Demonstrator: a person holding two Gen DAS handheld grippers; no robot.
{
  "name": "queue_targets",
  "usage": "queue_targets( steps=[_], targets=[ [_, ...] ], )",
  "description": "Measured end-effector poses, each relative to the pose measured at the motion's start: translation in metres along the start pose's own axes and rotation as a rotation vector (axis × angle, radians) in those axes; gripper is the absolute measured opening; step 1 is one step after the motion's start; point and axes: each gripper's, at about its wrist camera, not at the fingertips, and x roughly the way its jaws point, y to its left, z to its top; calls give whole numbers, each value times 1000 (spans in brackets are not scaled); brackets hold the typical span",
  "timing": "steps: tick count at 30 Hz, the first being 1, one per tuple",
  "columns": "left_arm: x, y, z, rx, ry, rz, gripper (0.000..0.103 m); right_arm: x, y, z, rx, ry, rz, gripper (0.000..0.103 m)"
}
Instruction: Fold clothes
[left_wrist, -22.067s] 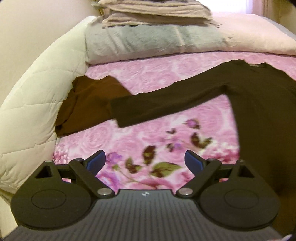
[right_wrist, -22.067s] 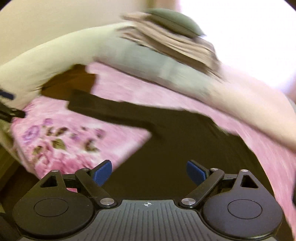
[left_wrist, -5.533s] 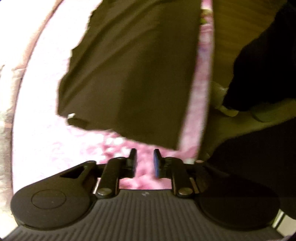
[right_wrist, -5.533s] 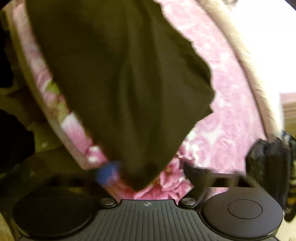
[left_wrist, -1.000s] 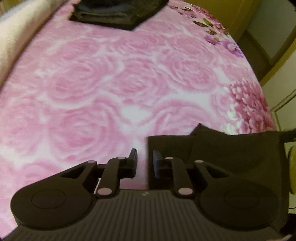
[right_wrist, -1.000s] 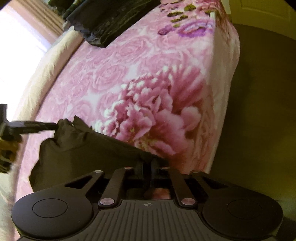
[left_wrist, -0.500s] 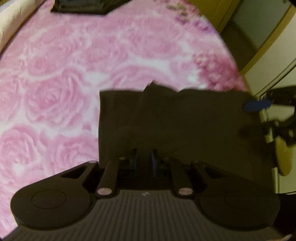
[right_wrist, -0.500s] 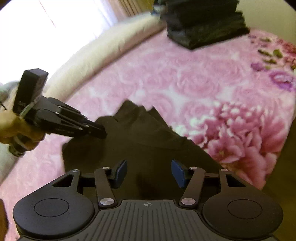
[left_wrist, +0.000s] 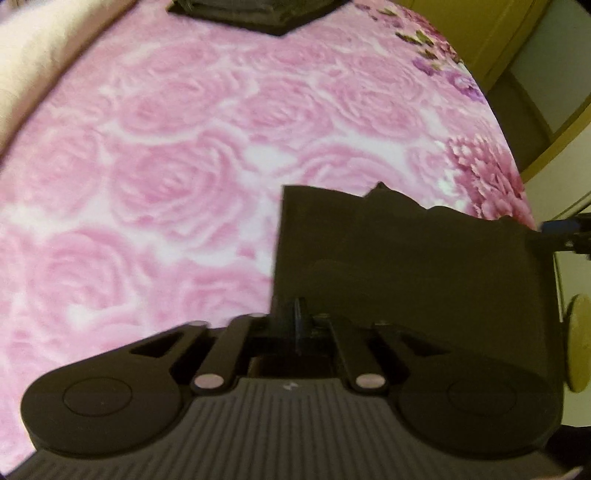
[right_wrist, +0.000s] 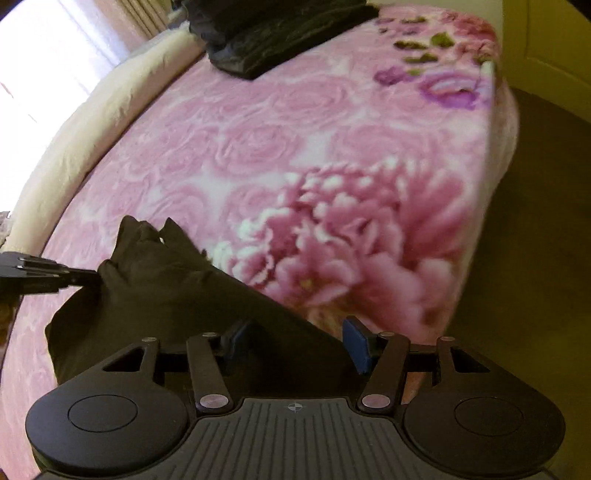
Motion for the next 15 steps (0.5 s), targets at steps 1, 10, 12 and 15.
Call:
queue_targets(
  steps=[1, 10, 12, 15],
  targets=[
    [-9, 1, -4, 3, -16, 13, 6, -10, 4, -4, -19, -8, 2, 58],
    [-75, -55, -86, 426, -94, 149, 32, -52, 105, -91, -377, 24, 35, 84],
    [-79, -74, -114, 577, -101, 172, 40, -50, 127, -122, -507, 31, 23, 84],
    [-72, -104, -161, 858, -107, 211, 50, -38, 157, -164, -720, 34, -31, 84]
  ],
)
